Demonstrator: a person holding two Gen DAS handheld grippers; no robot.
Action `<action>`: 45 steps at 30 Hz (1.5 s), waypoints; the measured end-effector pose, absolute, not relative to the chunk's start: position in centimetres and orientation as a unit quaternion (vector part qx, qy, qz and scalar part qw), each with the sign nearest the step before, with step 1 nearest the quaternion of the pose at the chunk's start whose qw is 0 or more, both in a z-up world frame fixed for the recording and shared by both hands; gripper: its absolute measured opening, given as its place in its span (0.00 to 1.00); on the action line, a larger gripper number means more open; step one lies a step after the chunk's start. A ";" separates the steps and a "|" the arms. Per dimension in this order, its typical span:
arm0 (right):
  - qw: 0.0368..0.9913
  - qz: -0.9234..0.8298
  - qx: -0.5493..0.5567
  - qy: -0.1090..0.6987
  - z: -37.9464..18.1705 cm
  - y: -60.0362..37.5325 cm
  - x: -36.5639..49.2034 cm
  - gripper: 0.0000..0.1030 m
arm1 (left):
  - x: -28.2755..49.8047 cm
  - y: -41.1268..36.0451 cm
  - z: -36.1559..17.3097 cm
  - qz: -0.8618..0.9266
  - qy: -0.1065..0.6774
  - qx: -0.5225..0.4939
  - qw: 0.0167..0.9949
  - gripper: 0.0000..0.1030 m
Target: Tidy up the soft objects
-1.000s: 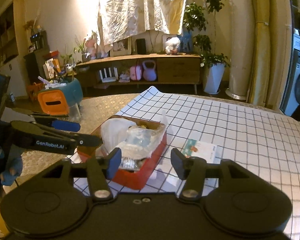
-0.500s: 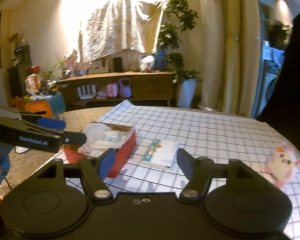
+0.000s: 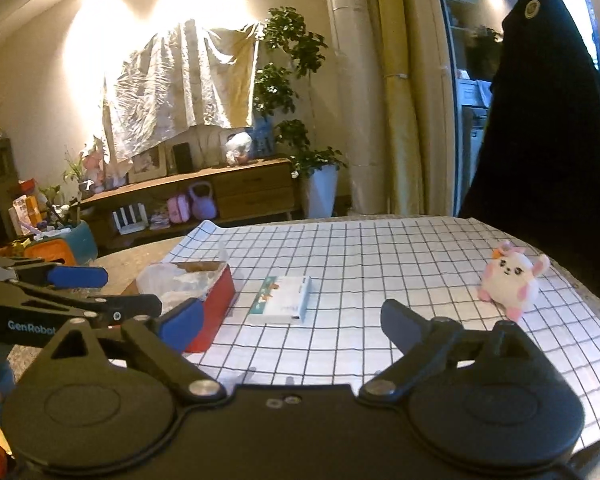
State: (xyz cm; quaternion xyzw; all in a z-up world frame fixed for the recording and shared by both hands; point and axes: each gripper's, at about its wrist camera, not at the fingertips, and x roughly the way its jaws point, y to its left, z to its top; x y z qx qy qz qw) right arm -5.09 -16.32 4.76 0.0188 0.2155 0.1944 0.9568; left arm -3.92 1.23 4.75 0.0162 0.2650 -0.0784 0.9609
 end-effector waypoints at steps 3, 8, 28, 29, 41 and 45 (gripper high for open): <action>0.961 0.179 0.025 0.211 4.6 -16.6 -6.0 0.99 | -4.6 0.9 4.8 -0.084 0.262 0.008 0.961 0.95; 0.961 0.171 0.039 0.216 4.3 -16.8 -7.0 1.00 | -5.5 0.7 4.7 -0.078 0.266 -0.002 0.961 0.96; 0.960 0.163 0.048 0.221 3.9 -16.4 -8.7 1.00 | -7.4 0.9 5.1 -0.055 0.247 0.003 0.967 0.97; 0.960 0.163 0.048 0.221 3.9 -16.3 -8.8 1.00 | -7.4 1.0 5.1 -0.055 0.248 0.003 0.967 0.97; 0.964 0.145 0.046 0.219 4.1 -16.0 -9.2 1.00 | -7.5 1.1 4.9 -0.059 0.247 0.000 0.967 0.97; 0.964 0.145 0.046 0.220 4.1 -15.9 -9.2 1.00 | -7.6 1.1 4.8 -0.057 0.247 0.000 0.967 0.97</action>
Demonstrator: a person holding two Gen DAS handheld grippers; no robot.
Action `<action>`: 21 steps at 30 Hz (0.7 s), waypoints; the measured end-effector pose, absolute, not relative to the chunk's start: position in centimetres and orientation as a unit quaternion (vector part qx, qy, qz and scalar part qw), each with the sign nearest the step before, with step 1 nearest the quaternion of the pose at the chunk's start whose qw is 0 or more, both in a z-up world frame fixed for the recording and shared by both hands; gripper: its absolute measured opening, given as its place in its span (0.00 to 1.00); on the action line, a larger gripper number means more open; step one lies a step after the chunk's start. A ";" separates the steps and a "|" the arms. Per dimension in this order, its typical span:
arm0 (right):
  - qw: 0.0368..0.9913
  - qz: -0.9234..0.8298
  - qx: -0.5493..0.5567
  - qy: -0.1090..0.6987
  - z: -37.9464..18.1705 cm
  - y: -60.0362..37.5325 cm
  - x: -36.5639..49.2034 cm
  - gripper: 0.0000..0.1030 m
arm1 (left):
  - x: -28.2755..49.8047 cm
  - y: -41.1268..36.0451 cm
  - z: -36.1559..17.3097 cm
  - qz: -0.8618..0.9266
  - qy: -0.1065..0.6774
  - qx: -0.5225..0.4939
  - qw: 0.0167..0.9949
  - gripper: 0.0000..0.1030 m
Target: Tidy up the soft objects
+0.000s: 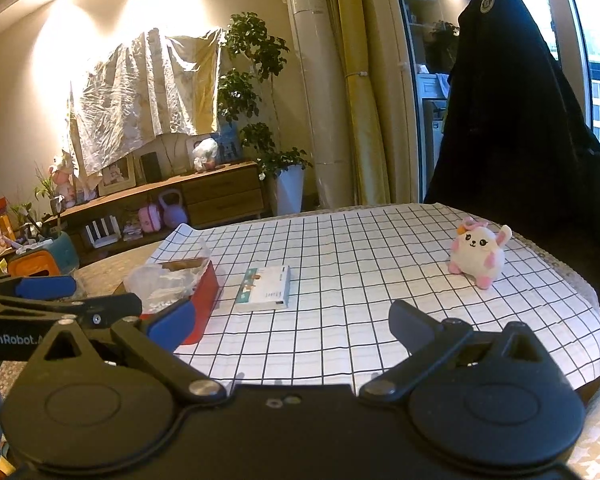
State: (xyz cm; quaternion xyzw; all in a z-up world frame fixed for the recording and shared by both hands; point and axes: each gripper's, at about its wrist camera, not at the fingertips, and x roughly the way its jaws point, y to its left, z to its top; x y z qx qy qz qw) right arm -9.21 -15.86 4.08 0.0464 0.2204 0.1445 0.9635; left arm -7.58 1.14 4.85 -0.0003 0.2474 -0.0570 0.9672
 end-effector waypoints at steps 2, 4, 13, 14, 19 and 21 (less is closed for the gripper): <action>0.964 0.143 0.045 0.219 4.1 -15.8 -9.3 1.00 | -7.6 1.2 4.8 -0.058 0.248 -0.002 0.967 0.97; 0.964 0.143 0.045 0.220 4.2 -15.8 -9.2 1.00 | -7.5 1.2 4.8 -0.058 0.249 -0.002 0.967 0.97; 0.963 0.142 0.047 0.224 4.1 -15.6 -9.2 1.00 | -7.5 1.2 4.8 -0.058 0.250 -0.003 0.966 0.97; 0.963 0.143 0.047 0.224 4.1 -15.6 -9.2 1.00 | -7.5 1.2 4.8 -0.058 0.250 -0.003 0.966 0.97; 0.963 0.141 0.046 0.225 4.1 -15.4 -9.2 1.00 | -7.4 1.4 4.7 -0.061 0.255 -0.007 0.965 0.97; 0.963 0.141 0.047 0.225 4.0 -15.4 -9.2 1.00 | -7.4 1.4 4.6 -0.061 0.255 -0.006 0.965 0.97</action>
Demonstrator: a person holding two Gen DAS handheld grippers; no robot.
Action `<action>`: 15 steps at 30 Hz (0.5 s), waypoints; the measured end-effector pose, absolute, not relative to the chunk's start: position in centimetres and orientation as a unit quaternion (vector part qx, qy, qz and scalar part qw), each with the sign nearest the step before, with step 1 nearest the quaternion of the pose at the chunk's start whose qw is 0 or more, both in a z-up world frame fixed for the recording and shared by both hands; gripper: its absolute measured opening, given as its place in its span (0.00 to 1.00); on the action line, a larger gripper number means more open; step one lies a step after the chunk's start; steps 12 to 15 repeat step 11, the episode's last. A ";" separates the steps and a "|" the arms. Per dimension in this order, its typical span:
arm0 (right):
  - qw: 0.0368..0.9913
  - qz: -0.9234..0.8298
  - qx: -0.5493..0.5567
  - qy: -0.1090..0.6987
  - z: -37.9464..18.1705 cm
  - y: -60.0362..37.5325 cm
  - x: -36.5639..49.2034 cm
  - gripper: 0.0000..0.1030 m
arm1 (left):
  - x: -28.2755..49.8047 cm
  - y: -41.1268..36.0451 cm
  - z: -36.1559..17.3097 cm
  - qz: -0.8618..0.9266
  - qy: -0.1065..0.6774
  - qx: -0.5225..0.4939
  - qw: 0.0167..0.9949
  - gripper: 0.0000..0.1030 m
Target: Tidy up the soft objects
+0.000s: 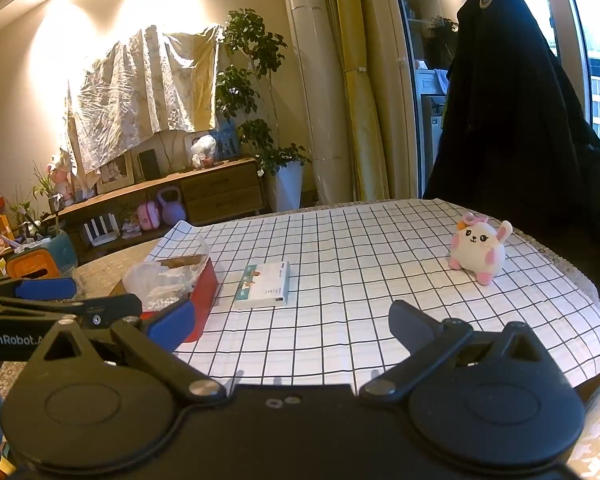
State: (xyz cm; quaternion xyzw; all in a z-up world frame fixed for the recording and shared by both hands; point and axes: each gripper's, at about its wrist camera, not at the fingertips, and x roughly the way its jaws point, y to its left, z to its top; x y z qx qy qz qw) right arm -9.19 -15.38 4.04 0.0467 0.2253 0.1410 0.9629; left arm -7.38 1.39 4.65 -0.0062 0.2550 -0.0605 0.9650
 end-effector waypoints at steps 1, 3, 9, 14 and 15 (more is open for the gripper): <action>0.963 0.141 0.047 0.226 4.0 -15.4 -9.2 1.00 | -7.4 1.4 4.6 -0.060 0.255 -0.006 0.965 0.97; 0.963 0.141 0.047 0.226 4.1 -15.4 -9.2 1.00 | -7.4 1.4 4.6 -0.059 0.255 -0.005 0.965 0.97; 0.962 0.141 0.048 0.227 3.9 -15.2 -9.2 1.00 | -7.3 1.4 4.6 -0.057 0.257 -0.002 0.965 0.97; 0.962 0.140 0.048 0.228 3.8 -15.2 -9.2 1.00 | -7.2 1.3 4.6 -0.056 0.255 0.001 0.965 0.97; 0.962 0.140 0.048 0.228 3.8 -15.2 -9.2 1.00 | -7.2 1.3 4.6 -0.056 0.255 0.001 0.965 0.97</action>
